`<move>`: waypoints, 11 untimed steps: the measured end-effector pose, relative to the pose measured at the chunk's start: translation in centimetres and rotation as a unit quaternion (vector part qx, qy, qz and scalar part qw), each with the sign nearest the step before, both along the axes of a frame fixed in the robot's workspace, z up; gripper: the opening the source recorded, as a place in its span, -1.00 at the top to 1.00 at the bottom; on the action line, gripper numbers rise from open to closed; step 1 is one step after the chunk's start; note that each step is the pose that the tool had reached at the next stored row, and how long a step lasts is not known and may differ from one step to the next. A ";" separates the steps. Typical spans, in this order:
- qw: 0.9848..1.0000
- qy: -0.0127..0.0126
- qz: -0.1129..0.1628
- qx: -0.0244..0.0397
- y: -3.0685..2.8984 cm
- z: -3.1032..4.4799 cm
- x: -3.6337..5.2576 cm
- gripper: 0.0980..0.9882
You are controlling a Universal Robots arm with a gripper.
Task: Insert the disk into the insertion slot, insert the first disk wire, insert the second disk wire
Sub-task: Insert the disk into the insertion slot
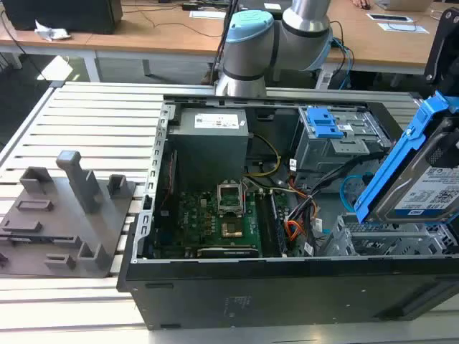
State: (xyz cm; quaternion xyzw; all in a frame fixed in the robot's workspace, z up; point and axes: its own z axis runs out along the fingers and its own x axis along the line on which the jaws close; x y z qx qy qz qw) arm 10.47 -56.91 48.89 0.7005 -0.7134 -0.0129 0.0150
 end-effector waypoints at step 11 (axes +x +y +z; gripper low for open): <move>1.000 0.000 0.000 0.000 0.84 -1.22 0.44 0.40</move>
